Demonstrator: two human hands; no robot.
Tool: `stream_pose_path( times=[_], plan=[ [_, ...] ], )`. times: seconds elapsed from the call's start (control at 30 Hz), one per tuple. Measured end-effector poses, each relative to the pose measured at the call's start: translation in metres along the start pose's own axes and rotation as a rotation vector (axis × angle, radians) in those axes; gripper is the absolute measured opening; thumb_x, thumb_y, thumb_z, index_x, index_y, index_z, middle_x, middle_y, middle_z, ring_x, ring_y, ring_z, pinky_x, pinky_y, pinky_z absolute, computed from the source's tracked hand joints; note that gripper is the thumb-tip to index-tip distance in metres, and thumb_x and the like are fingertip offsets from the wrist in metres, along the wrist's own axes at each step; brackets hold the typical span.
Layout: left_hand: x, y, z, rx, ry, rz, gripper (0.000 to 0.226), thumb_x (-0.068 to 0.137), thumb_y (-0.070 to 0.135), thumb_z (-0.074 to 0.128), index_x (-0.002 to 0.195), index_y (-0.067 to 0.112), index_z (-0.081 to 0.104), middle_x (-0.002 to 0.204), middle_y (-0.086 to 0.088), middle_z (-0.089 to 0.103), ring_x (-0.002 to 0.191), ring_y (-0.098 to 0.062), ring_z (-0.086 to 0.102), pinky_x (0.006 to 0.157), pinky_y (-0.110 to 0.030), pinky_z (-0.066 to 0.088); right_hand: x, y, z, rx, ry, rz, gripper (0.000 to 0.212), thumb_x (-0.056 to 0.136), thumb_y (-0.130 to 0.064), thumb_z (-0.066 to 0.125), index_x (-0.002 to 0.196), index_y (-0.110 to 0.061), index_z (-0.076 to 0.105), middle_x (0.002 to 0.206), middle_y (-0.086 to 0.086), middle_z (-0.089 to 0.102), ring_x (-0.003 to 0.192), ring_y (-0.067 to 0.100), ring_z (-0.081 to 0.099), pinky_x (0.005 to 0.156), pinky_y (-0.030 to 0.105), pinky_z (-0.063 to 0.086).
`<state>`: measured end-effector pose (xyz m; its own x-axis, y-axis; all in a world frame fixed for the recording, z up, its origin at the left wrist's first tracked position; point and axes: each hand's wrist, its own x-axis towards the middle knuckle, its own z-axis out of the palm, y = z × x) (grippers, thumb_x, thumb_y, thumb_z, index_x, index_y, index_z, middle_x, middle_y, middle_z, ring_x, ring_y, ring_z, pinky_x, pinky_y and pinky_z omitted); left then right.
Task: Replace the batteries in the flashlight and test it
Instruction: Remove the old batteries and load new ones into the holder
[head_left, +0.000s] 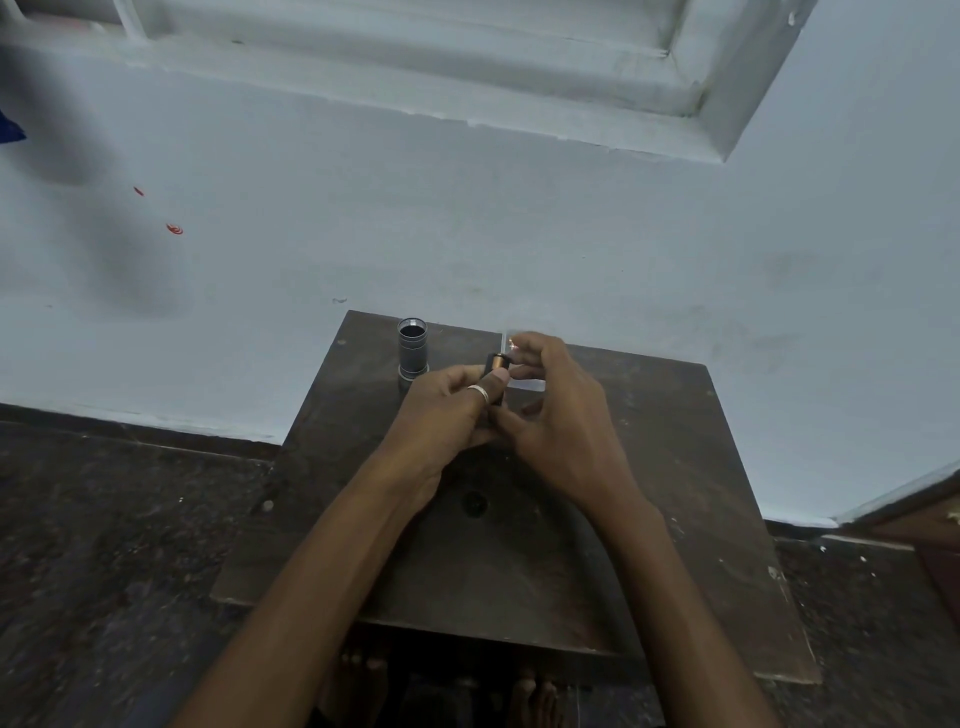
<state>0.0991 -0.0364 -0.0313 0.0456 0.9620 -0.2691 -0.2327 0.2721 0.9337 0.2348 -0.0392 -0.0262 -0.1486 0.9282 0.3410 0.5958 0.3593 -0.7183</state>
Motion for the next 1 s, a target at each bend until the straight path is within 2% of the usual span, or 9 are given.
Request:
stream_pose_path(
  times=[0.1, 0.17, 0.3, 0.37, 0.4, 0.5, 0.57, 0.77, 1.0],
  plan=[
    [0.0, -0.002, 0.002, -0.024, 0.021, -0.006, 0.022, 0.098, 0.018, 0.06, 0.086, 0.003, 0.072, 0.066, -0.001, 0.068, 0.058, -0.008, 0.066, 0.06, -0.023, 0.057, 0.001, 0.001, -0.001, -0.013, -0.028, 0.025, 0.063, 0.079, -0.015, 0.081, 0.135, -0.016, 0.052, 0.128, -0.003, 0.064, 0.109, 0.004, 0.06, 0.088, 0.031, 0.056],
    [0.0, -0.002, 0.002, -0.038, 0.029, -0.02, 0.023, 0.099, 0.017, 0.058, 0.087, 0.002, 0.072, 0.07, -0.003, 0.069, 0.06, -0.007, 0.067, 0.061, -0.023, 0.057, 0.002, 0.004, -0.006, -0.036, -0.067, 0.038, 0.064, 0.077, -0.022, 0.084, 0.134, -0.016, 0.055, 0.127, -0.006, 0.064, 0.11, 0.004, 0.059, 0.087, 0.024, 0.052],
    [0.001, 0.0, 0.0, -0.058, 0.032, -0.058, 0.024, 0.1, 0.02, 0.057, 0.096, 0.003, 0.073, 0.087, -0.007, 0.073, 0.077, -0.011, 0.074, 0.067, -0.024, 0.059, 0.011, 0.011, -0.021, -0.122, 0.016, 0.067, 0.032, 0.088, -0.021, 0.074, 0.119, -0.017, 0.07, 0.116, -0.006, 0.072, 0.097, 0.003, 0.063, 0.077, 0.001, 0.039],
    [0.001, 0.001, 0.0, -0.06, 0.046, -0.074, 0.022, 0.1, 0.021, 0.056, 0.094, 0.006, 0.071, 0.091, -0.01, 0.074, 0.079, -0.012, 0.074, 0.067, -0.025, 0.059, 0.022, 0.014, -0.027, -0.215, 0.075, 0.09, 0.021, 0.09, -0.013, 0.069, 0.111, -0.014, 0.074, 0.108, -0.002, 0.076, 0.089, 0.005, 0.062, 0.073, -0.003, 0.035],
    [0.0, 0.002, 0.001, -0.06, 0.049, -0.082, 0.021, 0.1, 0.021, 0.056, 0.094, 0.007, 0.07, 0.092, -0.01, 0.074, 0.08, -0.012, 0.074, 0.067, -0.025, 0.06, 0.029, 0.014, -0.028, -0.271, 0.072, 0.09, 0.02, 0.09, -0.011, 0.068, 0.109, -0.013, 0.075, 0.106, 0.0, 0.076, 0.089, 0.009, 0.064, 0.074, -0.001, 0.035],
    [-0.001, 0.003, 0.001, -0.062, 0.05, -0.096, 0.021, 0.101, 0.021, 0.055, 0.094, 0.008, 0.069, 0.095, -0.012, 0.074, 0.082, -0.013, 0.074, 0.067, -0.025, 0.06, 0.056, 0.012, -0.025, -0.404, -0.027, 0.087, 0.022, 0.09, -0.01, 0.064, 0.109, -0.014, 0.076, 0.108, 0.003, 0.076, 0.098, 0.02, 0.068, 0.085, 0.027, 0.051],
    [-0.001, 0.004, 0.001, -0.062, 0.052, -0.108, 0.021, 0.102, 0.021, 0.053, 0.095, 0.009, 0.069, 0.095, -0.011, 0.074, 0.082, -0.013, 0.074, 0.068, -0.025, 0.061, 0.076, 0.011, -0.021, -0.494, -0.132, 0.115, 0.024, 0.091, -0.012, 0.062, 0.111, -0.017, 0.075, 0.114, 0.004, 0.073, 0.103, 0.025, 0.067, 0.086, 0.036, 0.054],
    [-0.002, 0.006, 0.003, -0.081, 0.044, -0.127, 0.022, 0.103, 0.02, 0.05, 0.096, 0.009, 0.067, 0.095, -0.011, 0.074, 0.081, -0.012, 0.074, 0.068, -0.025, 0.061, 0.108, 0.012, -0.003, -0.793, -0.368, 0.144, 0.019, 0.091, -0.016, 0.063, 0.107, -0.017, 0.073, 0.111, 0.008, 0.067, 0.096, 0.03, 0.065, 0.073, 0.032, 0.048],
    [-0.002, 0.007, 0.001, -0.137, 0.041, -0.147, 0.027, 0.105, 0.02, 0.045, 0.099, 0.005, 0.066, 0.095, -0.012, 0.075, 0.079, -0.013, 0.075, 0.065, -0.026, 0.06, 0.107, 0.017, 0.004, -0.861, -0.411, 0.113, 0.021, 0.09, -0.011, 0.06, 0.109, -0.013, 0.068, 0.111, 0.012, 0.062, 0.095, 0.032, 0.064, 0.071, 0.032, 0.045]
  ],
)
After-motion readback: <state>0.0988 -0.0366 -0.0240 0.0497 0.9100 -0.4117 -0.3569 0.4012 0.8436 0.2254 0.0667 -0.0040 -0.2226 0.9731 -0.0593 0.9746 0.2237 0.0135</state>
